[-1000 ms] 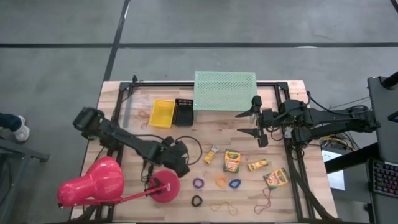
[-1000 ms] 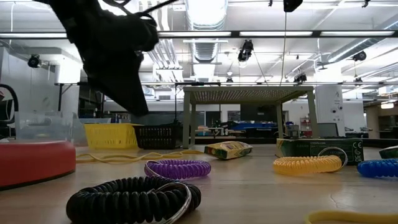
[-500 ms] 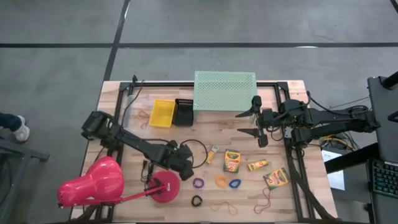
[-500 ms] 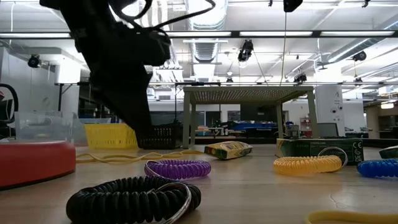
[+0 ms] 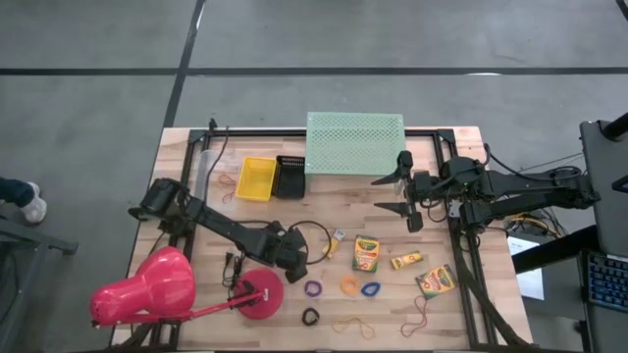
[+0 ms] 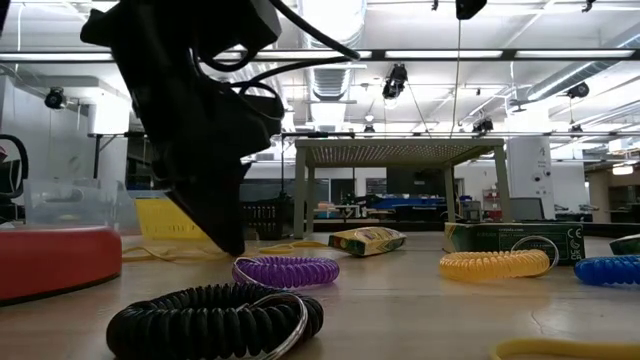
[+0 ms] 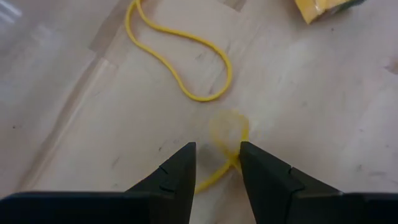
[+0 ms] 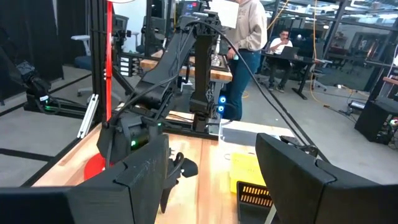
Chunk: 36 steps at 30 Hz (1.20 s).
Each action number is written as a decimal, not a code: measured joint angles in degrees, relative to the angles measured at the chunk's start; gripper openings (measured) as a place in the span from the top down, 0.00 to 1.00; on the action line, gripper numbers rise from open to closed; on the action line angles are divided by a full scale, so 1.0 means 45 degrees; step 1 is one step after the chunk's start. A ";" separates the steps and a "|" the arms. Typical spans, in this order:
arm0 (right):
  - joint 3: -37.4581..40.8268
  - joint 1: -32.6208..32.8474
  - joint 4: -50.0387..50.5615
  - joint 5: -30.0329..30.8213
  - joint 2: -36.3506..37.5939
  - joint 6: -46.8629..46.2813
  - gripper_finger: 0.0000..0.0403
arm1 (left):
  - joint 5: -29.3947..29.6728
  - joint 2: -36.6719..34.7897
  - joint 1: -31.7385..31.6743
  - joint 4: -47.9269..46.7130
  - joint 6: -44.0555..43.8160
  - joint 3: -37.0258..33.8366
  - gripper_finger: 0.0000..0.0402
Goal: Pick & Place Office Desk Supplies
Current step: Put the yellow rubber band into the transparent bin
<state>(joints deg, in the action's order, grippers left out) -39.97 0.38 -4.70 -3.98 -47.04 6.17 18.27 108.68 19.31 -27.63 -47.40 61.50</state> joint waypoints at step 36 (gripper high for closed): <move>0.0000 0.0001 -0.0003 0.0002 0.0001 0.0000 0.41 | 0.0056 -0.1940 -0.0039 -0.2004 0.0234 -0.0015 1.00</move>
<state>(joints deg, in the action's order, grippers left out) -39.97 0.39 -4.71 -3.97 -47.04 6.17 18.53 99.95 19.14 -36.65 -46.35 61.43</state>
